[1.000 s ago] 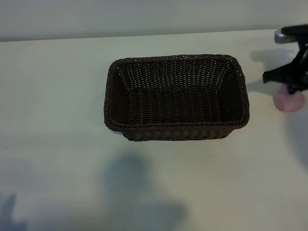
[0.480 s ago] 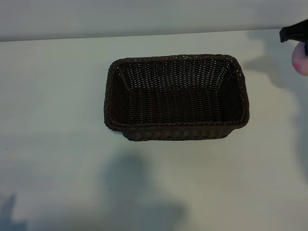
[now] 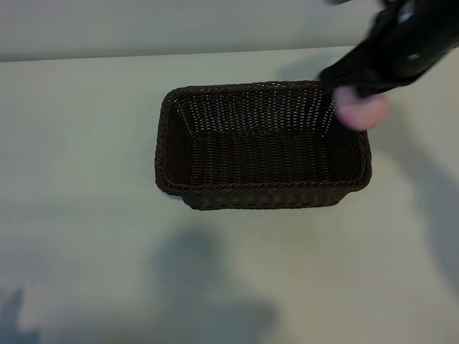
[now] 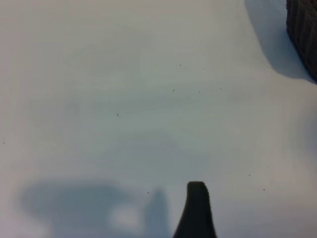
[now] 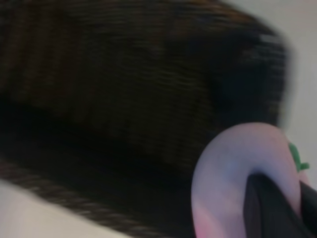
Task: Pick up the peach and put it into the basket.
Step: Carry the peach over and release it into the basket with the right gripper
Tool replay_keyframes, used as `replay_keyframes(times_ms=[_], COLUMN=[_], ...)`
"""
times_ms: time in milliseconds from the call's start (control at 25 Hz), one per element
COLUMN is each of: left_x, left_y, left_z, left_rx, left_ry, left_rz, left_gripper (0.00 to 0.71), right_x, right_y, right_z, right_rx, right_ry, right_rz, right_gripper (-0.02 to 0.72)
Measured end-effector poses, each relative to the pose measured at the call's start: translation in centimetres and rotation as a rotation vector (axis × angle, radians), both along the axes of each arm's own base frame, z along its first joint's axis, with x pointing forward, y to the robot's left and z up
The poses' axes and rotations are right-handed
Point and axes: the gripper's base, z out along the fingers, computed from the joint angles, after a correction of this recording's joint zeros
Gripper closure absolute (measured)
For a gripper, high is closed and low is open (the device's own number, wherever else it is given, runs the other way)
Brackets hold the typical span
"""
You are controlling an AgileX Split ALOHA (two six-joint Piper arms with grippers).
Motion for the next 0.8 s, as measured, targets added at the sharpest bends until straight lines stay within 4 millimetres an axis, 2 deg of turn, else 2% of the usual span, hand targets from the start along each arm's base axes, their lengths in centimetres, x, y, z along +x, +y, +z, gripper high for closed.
replay_keyframes(times_ms=[160,320,800], left_x=[0.0,0.0,0.0], left_y=[0.0,0.0,0.0], left_z=[0.0,0.0,0.0], left_rx=[0.0,0.0,0.0], left_ry=[0.0,0.0,0.0], left_rz=[0.0,0.0,0.0], left_gripper=[0.12,0.12,0.121], right_x=[-0.3,0.6,3.9], right_y=[4.0,6.4,8.4], right_z=[-0.6,-2.3,-10.9], right_rx=[0.009,0.009,-0.041], right_ry=[-0.021,-0.019,0.092], right_rz=[0.107,0.154,0.157], right_gripper=[0.663,0.663,0.663])
